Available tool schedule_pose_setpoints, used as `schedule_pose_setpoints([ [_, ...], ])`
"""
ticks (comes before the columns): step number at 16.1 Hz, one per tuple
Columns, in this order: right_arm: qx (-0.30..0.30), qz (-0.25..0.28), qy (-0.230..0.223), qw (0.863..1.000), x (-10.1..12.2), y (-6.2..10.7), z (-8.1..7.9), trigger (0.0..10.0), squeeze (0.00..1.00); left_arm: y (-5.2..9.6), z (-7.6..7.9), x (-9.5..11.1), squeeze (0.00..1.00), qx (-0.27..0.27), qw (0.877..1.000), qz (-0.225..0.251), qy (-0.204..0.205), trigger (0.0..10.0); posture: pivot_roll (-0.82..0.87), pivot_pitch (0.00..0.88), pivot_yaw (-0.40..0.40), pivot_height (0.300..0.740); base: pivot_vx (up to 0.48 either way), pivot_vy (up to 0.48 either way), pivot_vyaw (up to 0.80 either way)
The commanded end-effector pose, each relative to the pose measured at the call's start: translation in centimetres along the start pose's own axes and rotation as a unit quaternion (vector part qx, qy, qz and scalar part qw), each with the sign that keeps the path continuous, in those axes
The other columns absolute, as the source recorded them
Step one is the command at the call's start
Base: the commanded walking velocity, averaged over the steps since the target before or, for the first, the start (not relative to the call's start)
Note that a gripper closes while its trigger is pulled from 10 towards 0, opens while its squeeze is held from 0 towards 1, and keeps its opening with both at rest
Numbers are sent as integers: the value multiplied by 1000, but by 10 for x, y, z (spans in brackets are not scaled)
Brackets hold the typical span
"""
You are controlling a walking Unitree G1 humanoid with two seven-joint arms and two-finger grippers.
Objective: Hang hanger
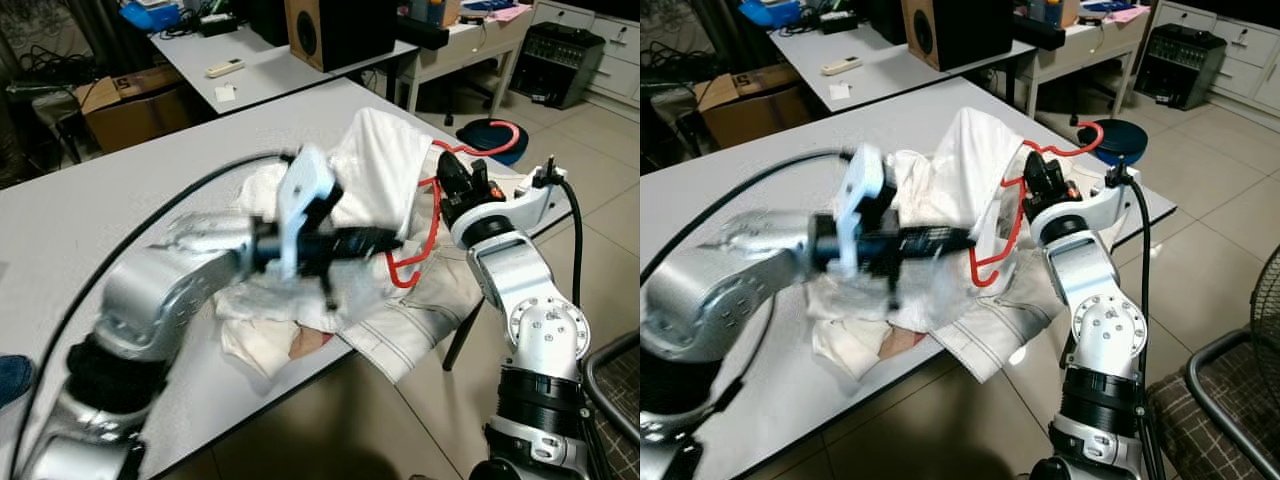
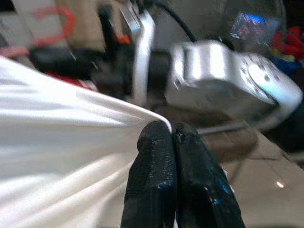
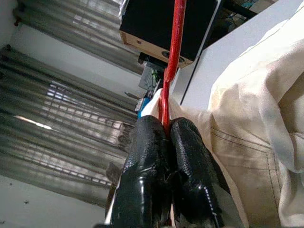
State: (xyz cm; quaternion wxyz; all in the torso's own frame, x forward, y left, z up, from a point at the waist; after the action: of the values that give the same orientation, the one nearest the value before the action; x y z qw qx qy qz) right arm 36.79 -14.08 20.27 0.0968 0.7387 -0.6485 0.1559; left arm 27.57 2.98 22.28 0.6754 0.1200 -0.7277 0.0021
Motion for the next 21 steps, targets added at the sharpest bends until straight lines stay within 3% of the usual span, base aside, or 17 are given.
schedule_pose_setpoints([
  [1,14,8,0,1000,2,-3,-9,10000,0,3,12,-2,0,-37,999,-14,2,0,-128,0,95,740,0,0,0],
  [3,15,5,3,1000,1,-3,-10,10000,0,4,12,2,0,-36,999,-4,3,0,-126,0,92,740,0,0,0],
  [4,17,-2,18,1000,-2,-3,-10,10000,0,-1,-3,16,0,10,999,34,-1,0,-126,0,91,740,0,0,0],
  [7,22,-13,41,999,-8,-3,-12,10000,0,-5,-23,33,0,65,994,81,15,0,-126,0,90,740,0,0,0],
  [8,23,-17,51,998,-10,-3,-13,10000,0,-6,-23,40,0,63,992,102,26,0,-126,0,91,740,0,0,0],
  [9,25,-21,68,997,-14,-3,-14,10000,0,-9,-14,55,0,26,987,148,53,0,-126,0,93,740,0,0,0],
  [11,26,-18,76,997,-14,-3,-14,10000,0,-9,-15,62,0,29,982,169,75,0,-128,0,97,740,0,0,0],
  [14,28,3,44,999,-4,-3,-15,10000,0,-8,1,42,0,-11,992,105,66,0,-125,0,96,740,0,0,0],
  [15,35,14,17,999,1,-3,-18,10000,0,-9,2,24,0,-6,997,59,58,0,-122,0,94,740,0,0,0],
  [16,36,17,11,999,3,-4,-19,10000,0,-10,1,20,0,0,997,50,59,0,-122,0,94,740,0,0,0],
  [21,33,7,54,998,-3,-13,-13,10000,0,-15,7,46,0,-19,988,121,91,0,-117,0,94,740,0,0,0],
])
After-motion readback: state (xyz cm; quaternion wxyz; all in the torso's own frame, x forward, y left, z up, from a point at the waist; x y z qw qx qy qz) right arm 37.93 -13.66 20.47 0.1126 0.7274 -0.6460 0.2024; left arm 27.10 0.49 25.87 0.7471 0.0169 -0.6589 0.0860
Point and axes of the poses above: a point about 5 cm out from each wrist's last joint towards the gripper, its own y axis pointing back from the gripper into the wrist, its own x axis along the axis of the wrist's last joint, z = x × y, the point moved 5 cm from there along -y, pointing out of the wrist towards the gripper, and after that the axes turned 5 degrees about -y, right-handed, at the moved point
